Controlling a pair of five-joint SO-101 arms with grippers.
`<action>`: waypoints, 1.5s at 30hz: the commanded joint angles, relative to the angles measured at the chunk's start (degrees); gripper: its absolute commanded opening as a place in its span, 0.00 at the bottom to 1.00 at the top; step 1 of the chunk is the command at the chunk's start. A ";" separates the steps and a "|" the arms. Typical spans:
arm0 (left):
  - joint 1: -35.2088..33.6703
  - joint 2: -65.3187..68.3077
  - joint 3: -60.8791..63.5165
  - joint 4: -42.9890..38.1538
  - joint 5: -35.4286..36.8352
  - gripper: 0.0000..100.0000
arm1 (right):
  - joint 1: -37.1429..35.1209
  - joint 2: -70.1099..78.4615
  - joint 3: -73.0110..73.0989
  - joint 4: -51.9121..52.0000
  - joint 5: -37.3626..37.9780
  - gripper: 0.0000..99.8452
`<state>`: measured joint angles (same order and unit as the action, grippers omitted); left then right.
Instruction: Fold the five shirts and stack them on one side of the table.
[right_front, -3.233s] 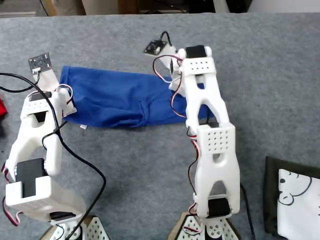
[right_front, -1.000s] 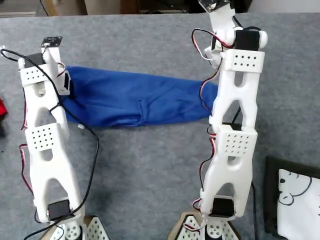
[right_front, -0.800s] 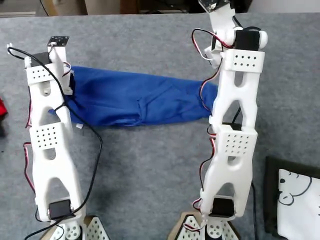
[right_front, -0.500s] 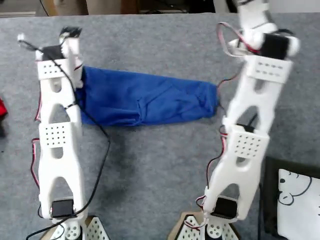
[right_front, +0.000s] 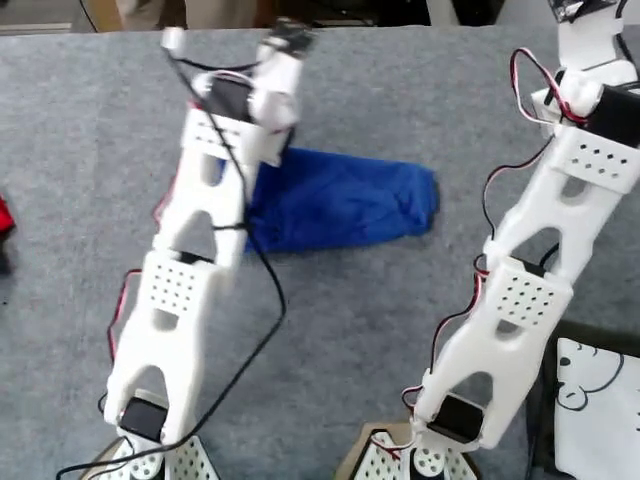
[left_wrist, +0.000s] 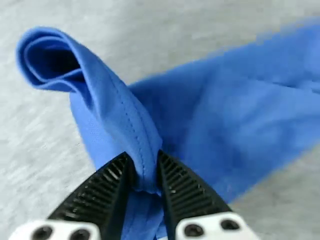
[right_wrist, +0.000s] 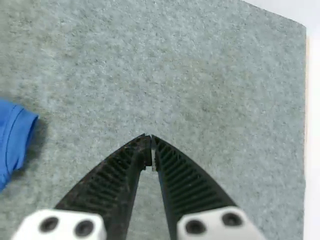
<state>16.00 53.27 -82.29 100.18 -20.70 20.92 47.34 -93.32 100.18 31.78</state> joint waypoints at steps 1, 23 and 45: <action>6.07 -4.35 -0.18 -0.26 0.18 0.02 | 1.54 -2.95 -2.15 -1.05 0.70 0.01; 16.70 -3.74 12.75 -23.38 5.45 0.02 | 3.38 -2.95 -2.15 -1.76 0.70 0.01; 2.99 -3.74 -6.07 -14.95 22.33 0.07 | -6.02 -2.77 -1.36 1.93 0.35 0.01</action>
<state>23.65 53.10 -82.02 81.98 1.01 19.69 47.34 -93.32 100.88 32.13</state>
